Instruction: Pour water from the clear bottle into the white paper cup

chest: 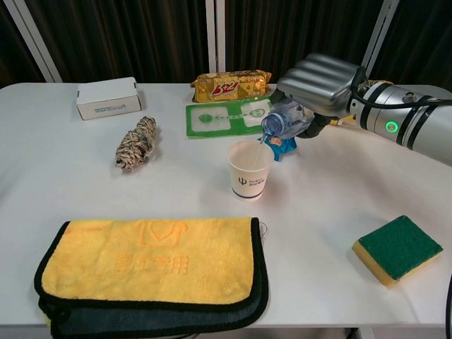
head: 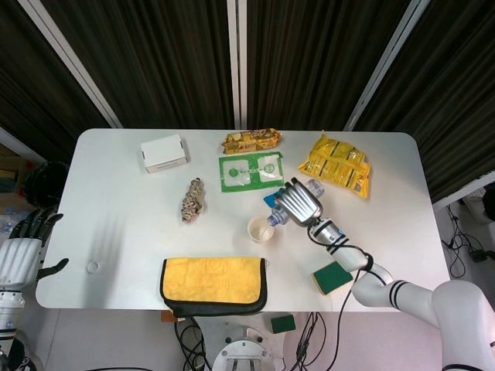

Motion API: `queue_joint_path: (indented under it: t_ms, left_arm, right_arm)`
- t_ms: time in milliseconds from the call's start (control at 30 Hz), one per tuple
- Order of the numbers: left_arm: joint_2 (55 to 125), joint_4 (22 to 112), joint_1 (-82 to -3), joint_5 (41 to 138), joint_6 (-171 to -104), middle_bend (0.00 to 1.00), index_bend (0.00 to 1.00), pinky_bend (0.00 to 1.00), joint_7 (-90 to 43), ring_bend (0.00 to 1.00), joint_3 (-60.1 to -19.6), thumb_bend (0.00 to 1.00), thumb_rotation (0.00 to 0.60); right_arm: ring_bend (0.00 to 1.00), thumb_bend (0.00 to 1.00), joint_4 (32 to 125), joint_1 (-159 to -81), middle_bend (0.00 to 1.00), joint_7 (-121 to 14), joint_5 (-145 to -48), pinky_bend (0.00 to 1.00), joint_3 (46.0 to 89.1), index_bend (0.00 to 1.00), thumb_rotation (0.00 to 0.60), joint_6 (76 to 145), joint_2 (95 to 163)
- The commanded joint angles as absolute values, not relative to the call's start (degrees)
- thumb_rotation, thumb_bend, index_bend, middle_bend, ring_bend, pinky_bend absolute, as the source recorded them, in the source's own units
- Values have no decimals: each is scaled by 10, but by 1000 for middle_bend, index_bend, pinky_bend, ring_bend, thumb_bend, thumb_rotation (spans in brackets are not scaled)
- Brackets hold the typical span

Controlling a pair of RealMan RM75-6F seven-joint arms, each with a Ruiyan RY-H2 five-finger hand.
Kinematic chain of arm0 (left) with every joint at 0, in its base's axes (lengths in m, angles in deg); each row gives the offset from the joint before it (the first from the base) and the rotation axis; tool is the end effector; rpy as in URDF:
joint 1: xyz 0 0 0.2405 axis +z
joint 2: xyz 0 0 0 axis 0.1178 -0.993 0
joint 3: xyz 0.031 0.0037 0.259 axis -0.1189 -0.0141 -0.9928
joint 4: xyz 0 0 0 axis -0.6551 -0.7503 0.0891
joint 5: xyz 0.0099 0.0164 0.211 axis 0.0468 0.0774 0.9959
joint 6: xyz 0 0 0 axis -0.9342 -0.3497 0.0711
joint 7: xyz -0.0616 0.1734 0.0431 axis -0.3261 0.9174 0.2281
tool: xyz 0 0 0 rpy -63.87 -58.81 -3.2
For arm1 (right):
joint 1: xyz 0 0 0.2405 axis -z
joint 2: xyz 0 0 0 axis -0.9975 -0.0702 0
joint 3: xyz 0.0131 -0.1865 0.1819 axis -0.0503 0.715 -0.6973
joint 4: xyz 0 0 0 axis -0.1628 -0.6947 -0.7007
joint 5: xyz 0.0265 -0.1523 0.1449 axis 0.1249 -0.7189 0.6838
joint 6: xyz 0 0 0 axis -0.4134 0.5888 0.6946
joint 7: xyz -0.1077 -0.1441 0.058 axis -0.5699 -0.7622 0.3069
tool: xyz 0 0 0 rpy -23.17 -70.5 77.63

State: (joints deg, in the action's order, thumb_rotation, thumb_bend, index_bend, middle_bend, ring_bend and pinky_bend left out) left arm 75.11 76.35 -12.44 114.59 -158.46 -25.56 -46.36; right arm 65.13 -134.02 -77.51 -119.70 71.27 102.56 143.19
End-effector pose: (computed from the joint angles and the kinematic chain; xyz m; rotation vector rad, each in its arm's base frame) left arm -0.3436 0.2297 0.1504 -1.4248 -0.8378 -0.8377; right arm -0.1226 -0.4147 -0.0643 2.0671 -0.2526 0.8251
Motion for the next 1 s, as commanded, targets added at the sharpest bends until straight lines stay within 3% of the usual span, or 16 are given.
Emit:
queue_joint_path:
  t_ms: [33, 1000]
  left_arm:
    - [751, 764, -124, 1146, -1586, 116, 171, 183, -256, 57, -463, 97, 600]
    - [751, 760, -124, 1146, -1584, 116, 171, 184, -260, 57, -463, 97, 600]
  right_arm:
    - [803, 455, 652, -1342, 809, -779, -1195, 682, 712, 942, 600, 1024, 1433]
    - [803, 456, 658, -1348, 809, -820, -1183, 682, 709, 942, 600, 1020, 1431]
